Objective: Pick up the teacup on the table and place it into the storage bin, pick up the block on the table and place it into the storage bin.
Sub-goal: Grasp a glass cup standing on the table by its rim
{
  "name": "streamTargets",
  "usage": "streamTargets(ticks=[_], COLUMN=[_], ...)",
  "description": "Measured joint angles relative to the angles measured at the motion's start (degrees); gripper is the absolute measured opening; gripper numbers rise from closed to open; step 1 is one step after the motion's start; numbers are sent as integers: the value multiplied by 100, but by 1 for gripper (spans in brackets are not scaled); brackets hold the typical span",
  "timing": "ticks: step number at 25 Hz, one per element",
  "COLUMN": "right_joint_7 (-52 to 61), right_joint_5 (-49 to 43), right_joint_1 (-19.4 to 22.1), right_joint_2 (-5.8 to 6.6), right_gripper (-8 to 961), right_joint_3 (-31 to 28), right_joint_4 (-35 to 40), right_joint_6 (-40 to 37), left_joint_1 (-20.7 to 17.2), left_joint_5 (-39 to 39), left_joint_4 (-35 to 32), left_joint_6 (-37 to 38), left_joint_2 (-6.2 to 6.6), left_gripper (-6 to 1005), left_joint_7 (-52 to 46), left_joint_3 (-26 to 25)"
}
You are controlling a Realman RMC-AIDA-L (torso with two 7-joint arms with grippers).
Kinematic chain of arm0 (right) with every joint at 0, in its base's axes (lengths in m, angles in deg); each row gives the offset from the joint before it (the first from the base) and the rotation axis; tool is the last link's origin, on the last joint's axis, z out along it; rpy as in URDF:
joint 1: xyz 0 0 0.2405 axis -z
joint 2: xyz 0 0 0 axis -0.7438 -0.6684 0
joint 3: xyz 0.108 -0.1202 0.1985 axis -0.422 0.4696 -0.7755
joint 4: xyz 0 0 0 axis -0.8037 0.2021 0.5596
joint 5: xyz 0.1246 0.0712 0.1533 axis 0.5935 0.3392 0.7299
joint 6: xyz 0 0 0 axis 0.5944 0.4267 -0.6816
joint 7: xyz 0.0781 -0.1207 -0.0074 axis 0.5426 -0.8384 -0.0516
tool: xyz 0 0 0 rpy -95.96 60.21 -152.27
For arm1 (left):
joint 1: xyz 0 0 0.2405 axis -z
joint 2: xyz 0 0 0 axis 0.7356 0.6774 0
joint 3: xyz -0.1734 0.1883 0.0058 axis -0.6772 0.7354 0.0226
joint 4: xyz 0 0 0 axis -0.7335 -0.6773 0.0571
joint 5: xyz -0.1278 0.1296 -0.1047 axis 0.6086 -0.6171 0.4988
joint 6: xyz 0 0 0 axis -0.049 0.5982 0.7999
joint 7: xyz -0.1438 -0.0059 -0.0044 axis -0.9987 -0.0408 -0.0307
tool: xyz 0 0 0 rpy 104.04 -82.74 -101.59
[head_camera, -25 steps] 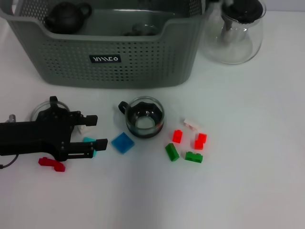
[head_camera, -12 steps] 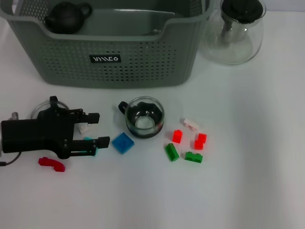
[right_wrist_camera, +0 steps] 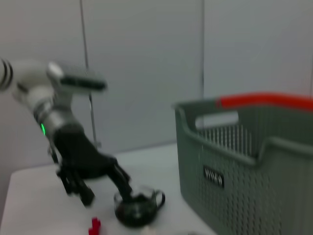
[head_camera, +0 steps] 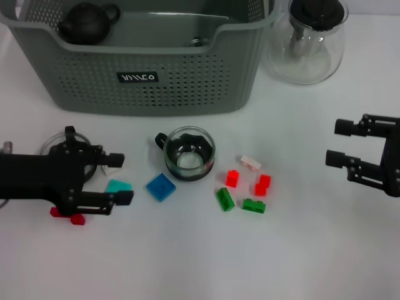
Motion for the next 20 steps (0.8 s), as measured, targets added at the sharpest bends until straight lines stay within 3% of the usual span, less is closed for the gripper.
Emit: streamTargets(ticks=[2, 4, 5, 10, 14, 20], right_joint_7=[-50, -147, -147, -175, -177, -180], right_joint_5=[-144, -239, -239, -317, -357, -396], right_joint_1=[-61, -115, -115, -192, -229, -360], right_joint_2=[3, 3, 3, 16, 23, 29], right_gripper=[552, 552, 552, 553, 553, 553], right_joint_3=[-128, -275, -275, -459, -567, -579], right_joint_4=[-192, -403, -403, -643, -669, -689], right_joint_6=[-6, -21, -21, -10, -59, -62], left_joint_1=[-50, -121, -121, -68, 88, 212], left_joint_5=[-149, -570, -570, -1578, -2311, -2602], left_joint_4=[-779, -2242, -2242, -3720, -4034, -3907], left_joint_6=[87, 97, 97, 113, 87, -365], left_joint_2=[-107, -302, -302, -314, -328, -346], left_gripper=[718, 718, 718, 718, 717, 686], left_joint_7=[-443, -1592, -1592, -3836, -4802, -5292], left_joint_3=[226, 673, 673, 1680, 2340, 2914])
